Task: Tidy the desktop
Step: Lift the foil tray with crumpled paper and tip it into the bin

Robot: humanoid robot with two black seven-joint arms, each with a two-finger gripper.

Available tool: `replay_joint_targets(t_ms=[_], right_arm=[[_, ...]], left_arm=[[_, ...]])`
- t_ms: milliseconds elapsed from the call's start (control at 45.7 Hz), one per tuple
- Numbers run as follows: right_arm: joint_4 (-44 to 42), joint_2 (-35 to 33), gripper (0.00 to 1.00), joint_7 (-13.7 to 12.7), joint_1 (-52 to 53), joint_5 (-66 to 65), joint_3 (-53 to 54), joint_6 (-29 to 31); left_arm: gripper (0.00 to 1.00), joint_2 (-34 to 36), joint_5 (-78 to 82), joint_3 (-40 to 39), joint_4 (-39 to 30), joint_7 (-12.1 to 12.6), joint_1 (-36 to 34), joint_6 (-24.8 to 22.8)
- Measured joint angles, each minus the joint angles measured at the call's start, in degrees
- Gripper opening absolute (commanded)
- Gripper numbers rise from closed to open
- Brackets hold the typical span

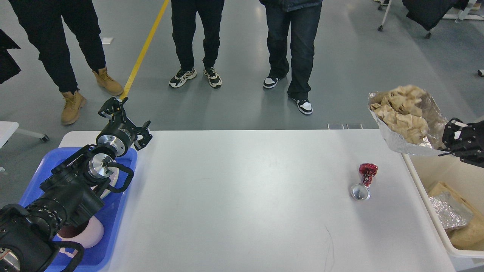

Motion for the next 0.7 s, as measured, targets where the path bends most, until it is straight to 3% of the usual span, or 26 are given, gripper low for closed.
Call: replay_joint_targets(t_ms=[394, 569, 701], right_arm=[[-0.1, 1.1, 0.0, -0.5, 20.6, -0.1, -0.2, 8.0], [-1.6, 1.8, 0.0, -0.6, 21.7, -0.7, -1.0, 7.5], [-6.8, 2.3, 0.0, -0.6, 17.1, -1.2, -4.2, 3.3]], left_arm=[[0.97, 0.0, 0.0, 0.0, 0.0, 0.0, 0.0, 0.0], [0.97, 0.0, 0.0, 0.0, 0.0, 0.0, 0.0, 0.0], [0.97, 0.0, 0.0, 0.0, 0.0, 0.0, 0.0, 0.0]])
